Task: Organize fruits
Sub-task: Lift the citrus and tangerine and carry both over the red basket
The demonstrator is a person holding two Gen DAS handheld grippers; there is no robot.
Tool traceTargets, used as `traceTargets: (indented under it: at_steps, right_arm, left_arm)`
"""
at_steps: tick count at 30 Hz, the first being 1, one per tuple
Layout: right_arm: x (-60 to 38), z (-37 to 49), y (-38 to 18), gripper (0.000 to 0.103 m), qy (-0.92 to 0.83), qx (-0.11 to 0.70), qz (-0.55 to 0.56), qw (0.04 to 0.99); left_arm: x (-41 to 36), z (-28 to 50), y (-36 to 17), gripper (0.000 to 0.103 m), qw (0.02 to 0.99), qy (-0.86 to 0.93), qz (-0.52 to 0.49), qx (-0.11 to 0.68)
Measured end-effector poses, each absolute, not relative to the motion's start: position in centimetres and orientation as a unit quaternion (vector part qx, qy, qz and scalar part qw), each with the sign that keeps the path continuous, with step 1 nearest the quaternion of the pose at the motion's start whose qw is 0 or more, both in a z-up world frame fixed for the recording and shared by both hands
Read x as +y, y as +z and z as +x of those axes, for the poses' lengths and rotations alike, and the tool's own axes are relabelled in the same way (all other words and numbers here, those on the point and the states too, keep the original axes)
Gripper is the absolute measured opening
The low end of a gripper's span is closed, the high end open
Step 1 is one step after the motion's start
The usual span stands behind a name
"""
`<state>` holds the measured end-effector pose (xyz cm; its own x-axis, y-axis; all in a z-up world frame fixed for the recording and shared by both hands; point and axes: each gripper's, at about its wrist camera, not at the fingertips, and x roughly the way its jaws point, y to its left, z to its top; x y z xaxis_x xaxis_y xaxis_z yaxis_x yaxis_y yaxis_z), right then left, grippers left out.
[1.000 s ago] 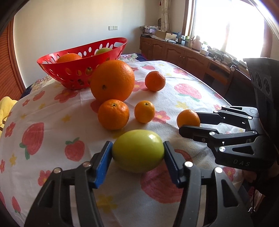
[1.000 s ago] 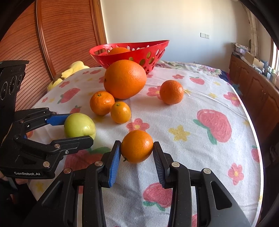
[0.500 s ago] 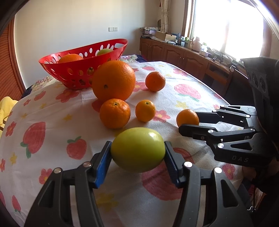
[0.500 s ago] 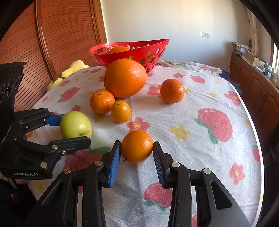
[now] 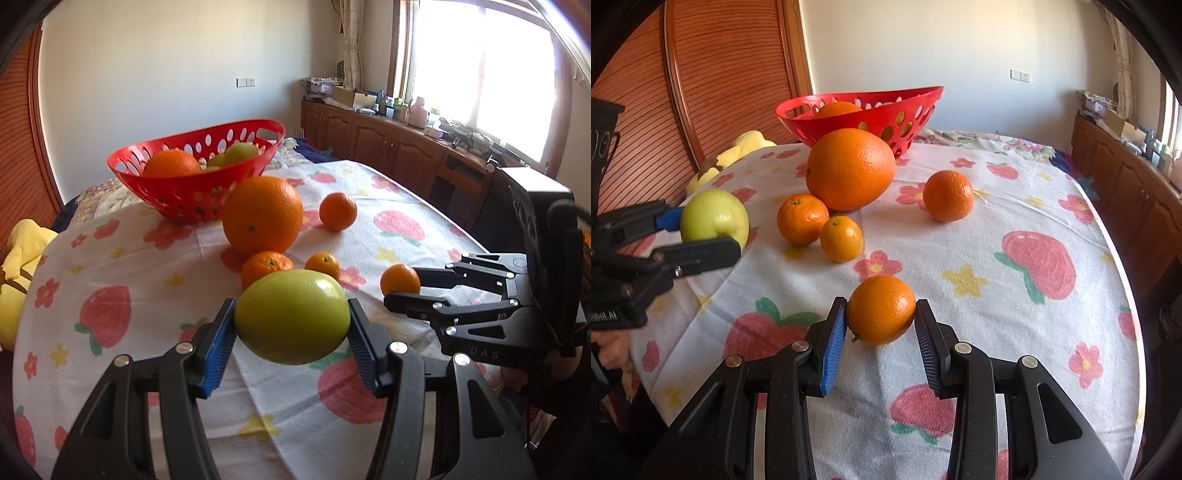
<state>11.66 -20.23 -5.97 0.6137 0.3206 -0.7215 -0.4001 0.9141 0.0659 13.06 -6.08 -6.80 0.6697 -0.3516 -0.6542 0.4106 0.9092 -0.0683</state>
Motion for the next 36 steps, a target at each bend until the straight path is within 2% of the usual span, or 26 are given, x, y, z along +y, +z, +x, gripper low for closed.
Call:
traceTargets:
  at_steps: [7,15,28,36]
  right_arm:
    - [-19.5,11.4,-4.6,0.037,0.209,0.381,-0.065,0.898]
    - [-19.0,13.2,-0.4,0.037,0.227,0.348,-0.076,0.907]
    - [-17.2,20.7,5.3,0.037,0.242,0.301,-0.092,0.918]
    - [-15.1,25.6,6.2,0.037,0.254,0.292,-0.109,0.916]
  left_arm:
    - [-5.0,13.5,-4.9,0.057,0.92,-0.204,0.041,0.332]
    - [-3.3,16.0,-2.2,0.057,0.93,-0.192,0.031,0.312]
    - [-1.9,23.0,0.5,0.057,0.939,-0.174,0.037,0.296]
    - [-2.3,27.3,-0.1,0.057,0.937,-0.169,0.042,0.304]
